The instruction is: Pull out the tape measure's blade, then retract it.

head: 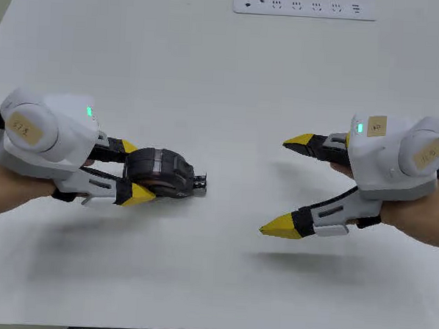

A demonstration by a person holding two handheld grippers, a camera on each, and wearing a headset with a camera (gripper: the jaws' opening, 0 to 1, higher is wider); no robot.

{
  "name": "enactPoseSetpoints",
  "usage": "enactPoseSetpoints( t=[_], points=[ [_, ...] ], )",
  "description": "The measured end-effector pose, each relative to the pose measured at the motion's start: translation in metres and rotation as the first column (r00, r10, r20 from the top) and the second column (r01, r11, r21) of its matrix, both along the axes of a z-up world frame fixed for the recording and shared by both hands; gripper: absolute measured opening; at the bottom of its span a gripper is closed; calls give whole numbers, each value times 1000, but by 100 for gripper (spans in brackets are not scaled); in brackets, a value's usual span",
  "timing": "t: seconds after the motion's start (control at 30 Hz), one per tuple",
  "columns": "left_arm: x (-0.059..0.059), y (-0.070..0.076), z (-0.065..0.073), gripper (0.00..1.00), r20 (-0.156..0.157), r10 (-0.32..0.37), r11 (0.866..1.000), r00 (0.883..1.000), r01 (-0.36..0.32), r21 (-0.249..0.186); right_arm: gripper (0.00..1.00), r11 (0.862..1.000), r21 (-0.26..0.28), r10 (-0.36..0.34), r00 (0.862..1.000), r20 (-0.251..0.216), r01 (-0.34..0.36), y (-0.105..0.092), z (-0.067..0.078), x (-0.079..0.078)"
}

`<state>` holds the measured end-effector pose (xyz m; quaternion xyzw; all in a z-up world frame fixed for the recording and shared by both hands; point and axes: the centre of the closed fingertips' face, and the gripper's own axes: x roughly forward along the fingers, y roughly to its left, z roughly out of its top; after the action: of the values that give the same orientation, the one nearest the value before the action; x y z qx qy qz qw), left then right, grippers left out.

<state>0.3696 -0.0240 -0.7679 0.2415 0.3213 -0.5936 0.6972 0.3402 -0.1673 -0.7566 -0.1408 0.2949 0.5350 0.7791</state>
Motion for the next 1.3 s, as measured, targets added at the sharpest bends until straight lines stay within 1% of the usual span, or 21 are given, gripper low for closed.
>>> enactPoseSetpoints(
  t=[0.13,0.23,0.3,0.5,0.63,0.7,0.83,0.97,1.3],
  points=[
    [0,0,0,29,0,-8,1000,1000,8,2,83,1000,2,6,1000,12,-6,4,0,2],
    [0,0,0,29,4,-16,1000,1000,16,5,81,1000,-2,13,1000,22,-13,8,-4,4],
    [-1,0,0,29,5,-20,1000,1000,20,9,79,1000,8,14,1000,21,-14,11,-4,5],
    [-1,0,-1,29,7,-24,1000,1000,24,14,74,999,16,41,998,39,-41,25,-8,10],
    [-1,0,-1,29,7,-25,1000,1000,25,15,68,998,24,56,997,55,-58,35,-10,14],
    [-1,0,-1,29,6,-24,1000,1000,24,15,66,997,26,67,996,54,-69,40,-12,14],
    [-1,0,-1,29,4,-27,999,1000,27,17,60,995,23,92,994,65,-94,50,-16,16],
    [-1,0,-2,29,4,-29,999,1000,29,19,50,993,19,112,992,66,-113,56,-21,17],
    [0,0,-2,29,7,-32,999,999,32,22,33,983,27,176,980,96,-179,77,-26,19]
  ],
)
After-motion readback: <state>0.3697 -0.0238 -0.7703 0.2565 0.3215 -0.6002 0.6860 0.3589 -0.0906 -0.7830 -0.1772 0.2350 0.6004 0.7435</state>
